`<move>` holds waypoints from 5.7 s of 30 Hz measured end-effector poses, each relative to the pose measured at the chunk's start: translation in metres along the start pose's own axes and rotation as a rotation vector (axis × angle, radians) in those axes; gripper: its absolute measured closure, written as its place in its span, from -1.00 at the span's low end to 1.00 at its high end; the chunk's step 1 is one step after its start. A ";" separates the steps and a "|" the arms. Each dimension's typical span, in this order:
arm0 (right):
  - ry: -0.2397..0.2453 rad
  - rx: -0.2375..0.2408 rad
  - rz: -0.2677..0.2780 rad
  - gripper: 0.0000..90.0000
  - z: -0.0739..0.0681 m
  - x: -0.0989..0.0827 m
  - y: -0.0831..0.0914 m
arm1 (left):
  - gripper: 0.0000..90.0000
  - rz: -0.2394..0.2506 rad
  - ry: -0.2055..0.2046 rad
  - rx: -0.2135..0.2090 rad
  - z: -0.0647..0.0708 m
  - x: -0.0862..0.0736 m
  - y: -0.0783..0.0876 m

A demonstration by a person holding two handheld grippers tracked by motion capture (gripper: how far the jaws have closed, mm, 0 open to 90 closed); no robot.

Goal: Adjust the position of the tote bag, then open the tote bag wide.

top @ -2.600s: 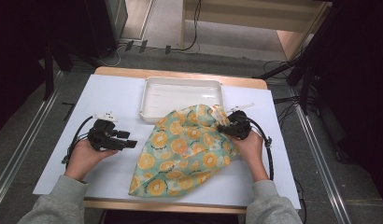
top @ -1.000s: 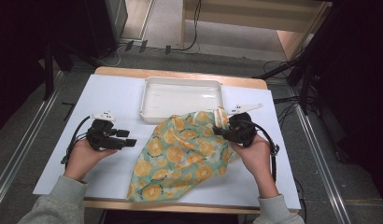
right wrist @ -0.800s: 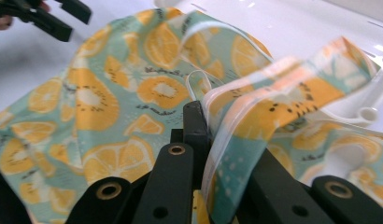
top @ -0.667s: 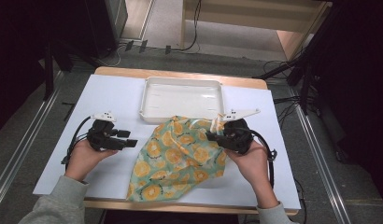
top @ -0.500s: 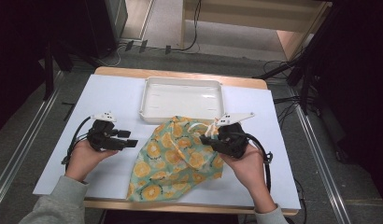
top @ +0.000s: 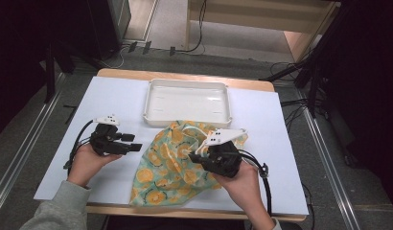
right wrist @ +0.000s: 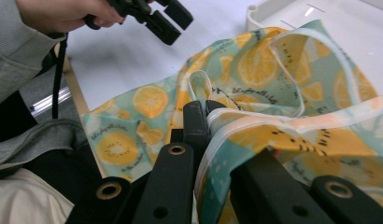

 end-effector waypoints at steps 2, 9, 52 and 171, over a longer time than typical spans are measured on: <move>0.001 0.021 -0.009 0.98 -0.005 -0.002 -0.009 | -0.08 0.000 0.000 -0.002 0.000 0.000 0.000; -0.002 0.057 -0.028 0.98 -0.013 -0.004 -0.029 | -0.08 0.003 0.001 0.001 0.000 0.000 0.000; 0.065 0.174 -0.141 0.98 -0.064 -0.015 -0.135 | -0.08 0.009 -0.004 -0.001 0.000 0.000 0.001; -0.187 -0.089 0.053 0.29 0.081 -0.080 0.029 | -0.08 -0.024 -0.051 -0.082 0.037 0.025 0.007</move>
Point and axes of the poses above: each handheld gripper's, and its own axes: y roughly backward along the jaws, x roughly out of its top, z roughly to its right, the point moved 6 cm from there along -y, roughly forward along the jaws, and after that the axes turned 7 degrees about x, right-handed, at the moved point
